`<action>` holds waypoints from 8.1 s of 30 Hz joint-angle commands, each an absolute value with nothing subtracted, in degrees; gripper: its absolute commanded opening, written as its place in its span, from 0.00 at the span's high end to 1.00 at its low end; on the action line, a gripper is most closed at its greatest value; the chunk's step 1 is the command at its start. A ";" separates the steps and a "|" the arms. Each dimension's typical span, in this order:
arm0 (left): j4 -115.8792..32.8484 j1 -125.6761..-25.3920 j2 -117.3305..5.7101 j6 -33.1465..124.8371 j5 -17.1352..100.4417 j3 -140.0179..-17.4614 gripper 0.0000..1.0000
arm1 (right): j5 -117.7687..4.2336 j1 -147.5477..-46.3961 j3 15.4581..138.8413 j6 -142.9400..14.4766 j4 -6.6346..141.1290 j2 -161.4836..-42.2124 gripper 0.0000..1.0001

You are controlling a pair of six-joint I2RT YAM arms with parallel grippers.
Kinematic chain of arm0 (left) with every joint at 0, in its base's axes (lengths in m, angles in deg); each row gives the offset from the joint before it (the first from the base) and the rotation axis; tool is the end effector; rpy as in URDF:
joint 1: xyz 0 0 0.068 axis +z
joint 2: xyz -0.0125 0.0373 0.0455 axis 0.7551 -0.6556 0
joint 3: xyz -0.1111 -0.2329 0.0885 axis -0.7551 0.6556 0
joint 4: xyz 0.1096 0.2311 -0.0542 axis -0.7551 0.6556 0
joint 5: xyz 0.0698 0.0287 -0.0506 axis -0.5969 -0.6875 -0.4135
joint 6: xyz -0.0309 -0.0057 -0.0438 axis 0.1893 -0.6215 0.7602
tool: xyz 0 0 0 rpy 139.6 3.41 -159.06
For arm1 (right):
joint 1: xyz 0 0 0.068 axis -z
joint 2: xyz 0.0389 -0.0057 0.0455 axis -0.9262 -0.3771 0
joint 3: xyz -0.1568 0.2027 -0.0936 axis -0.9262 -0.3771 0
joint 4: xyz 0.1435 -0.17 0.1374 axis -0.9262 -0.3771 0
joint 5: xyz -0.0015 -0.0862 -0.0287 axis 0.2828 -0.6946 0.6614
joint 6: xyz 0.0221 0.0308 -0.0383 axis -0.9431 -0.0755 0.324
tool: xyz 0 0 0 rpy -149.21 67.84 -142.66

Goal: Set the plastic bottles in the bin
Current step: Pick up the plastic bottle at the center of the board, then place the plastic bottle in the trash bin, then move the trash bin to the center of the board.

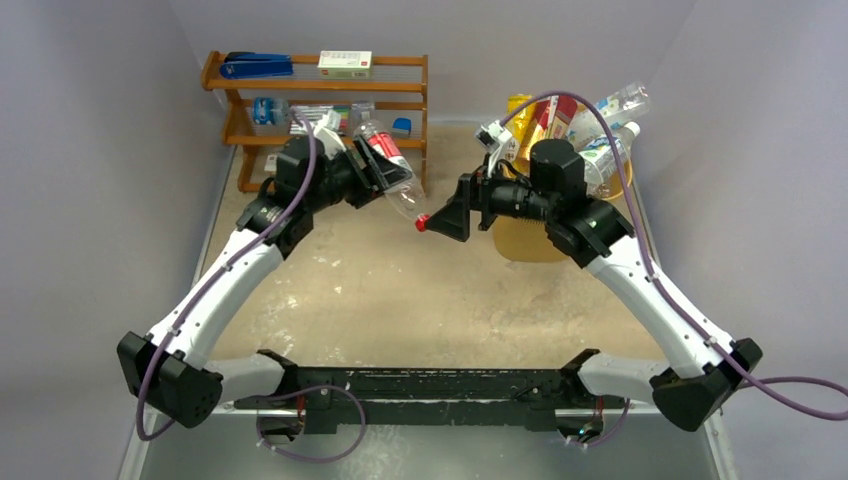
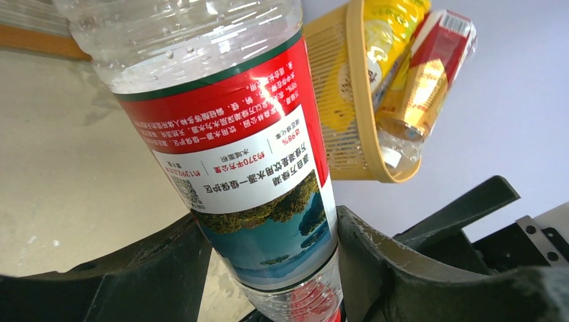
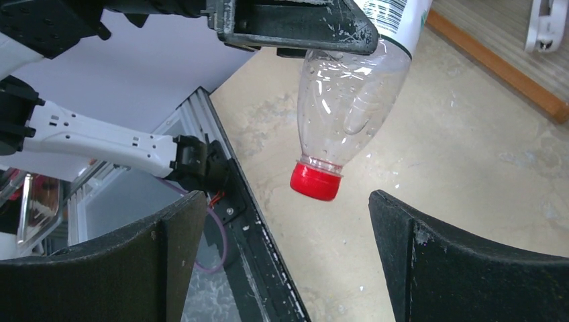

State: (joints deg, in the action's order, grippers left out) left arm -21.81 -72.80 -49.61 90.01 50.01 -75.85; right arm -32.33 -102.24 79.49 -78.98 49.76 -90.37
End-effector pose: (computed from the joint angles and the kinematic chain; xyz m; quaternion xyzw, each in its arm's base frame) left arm 0.2468 -0.1199 0.3880 -0.1377 0.7908 -0.4636 0.3752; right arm 0.2074 0.1649 0.4384 -0.2592 0.7101 0.4772 0.4481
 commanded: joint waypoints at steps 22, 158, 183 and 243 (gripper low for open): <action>-26.95 -101.04 -61.32 88.19 32.56 -91.04 0.38 | -43.50 -102.47 63.31 -86.21 44.91 -71.72 0.36; -12.88 -92.09 -52.69 81.00 26.88 -97.01 0.10 | -16.25 -53.08 68.53 -85.43 43.67 -74.89 0.00; -13.01 -92.06 -52.55 81.09 26.91 -96.65 0.10 | -21.11 -53.25 69.75 -83.34 39.04 -68.64 0.00; -21.12 -87.18 -49.22 70.30 5.35 -72.14 0.09 | -55.14 -54.75 25.15 -85.66 80.17 -63.90 0.00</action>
